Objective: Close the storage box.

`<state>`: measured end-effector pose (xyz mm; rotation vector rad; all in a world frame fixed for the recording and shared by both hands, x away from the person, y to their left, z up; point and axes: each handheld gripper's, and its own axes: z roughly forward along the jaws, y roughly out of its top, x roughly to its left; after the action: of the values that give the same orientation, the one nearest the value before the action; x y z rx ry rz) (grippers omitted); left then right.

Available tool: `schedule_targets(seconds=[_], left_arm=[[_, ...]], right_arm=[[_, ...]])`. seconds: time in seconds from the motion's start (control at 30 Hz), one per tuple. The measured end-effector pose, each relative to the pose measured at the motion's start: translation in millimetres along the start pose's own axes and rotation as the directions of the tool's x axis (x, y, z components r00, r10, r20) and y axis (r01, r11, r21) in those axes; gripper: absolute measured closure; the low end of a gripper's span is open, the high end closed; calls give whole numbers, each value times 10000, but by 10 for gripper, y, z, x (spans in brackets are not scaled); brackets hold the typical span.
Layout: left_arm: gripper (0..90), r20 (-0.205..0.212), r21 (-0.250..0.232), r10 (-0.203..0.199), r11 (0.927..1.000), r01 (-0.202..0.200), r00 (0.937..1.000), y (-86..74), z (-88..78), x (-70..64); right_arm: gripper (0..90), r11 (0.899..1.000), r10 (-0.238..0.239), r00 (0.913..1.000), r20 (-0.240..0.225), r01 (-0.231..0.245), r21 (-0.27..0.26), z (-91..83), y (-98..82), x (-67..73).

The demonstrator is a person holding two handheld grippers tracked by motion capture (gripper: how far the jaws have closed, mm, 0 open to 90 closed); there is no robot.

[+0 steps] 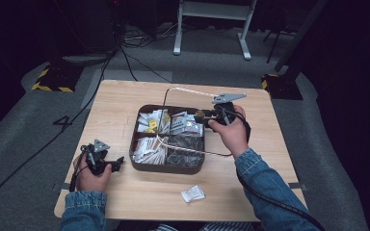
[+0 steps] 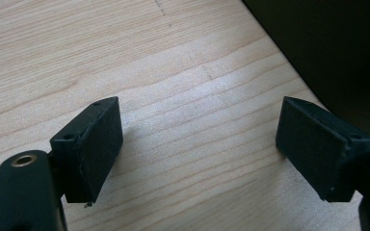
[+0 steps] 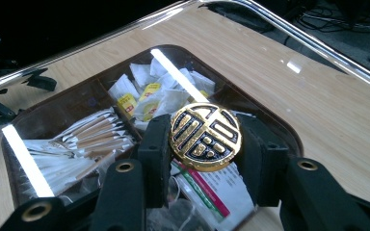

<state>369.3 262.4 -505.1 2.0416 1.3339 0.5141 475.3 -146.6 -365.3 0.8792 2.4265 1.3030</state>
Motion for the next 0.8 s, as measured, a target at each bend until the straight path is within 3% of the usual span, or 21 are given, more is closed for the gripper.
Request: schedule_targets(seconds=[0.57, 0.8], left_arm=[[169, 0, 3, -5, 10000, 5, 10000, -1, 0, 0], [170, 8, 0, -21, 10000, 21, 10000, 0, 0, 1]], right_arm=[[588, 9974, -580, 9964, -618, 604, 388, 475, 165, 285], [588, 9962, -543, 9953, -802, 595, 633, 695, 156, 354]])
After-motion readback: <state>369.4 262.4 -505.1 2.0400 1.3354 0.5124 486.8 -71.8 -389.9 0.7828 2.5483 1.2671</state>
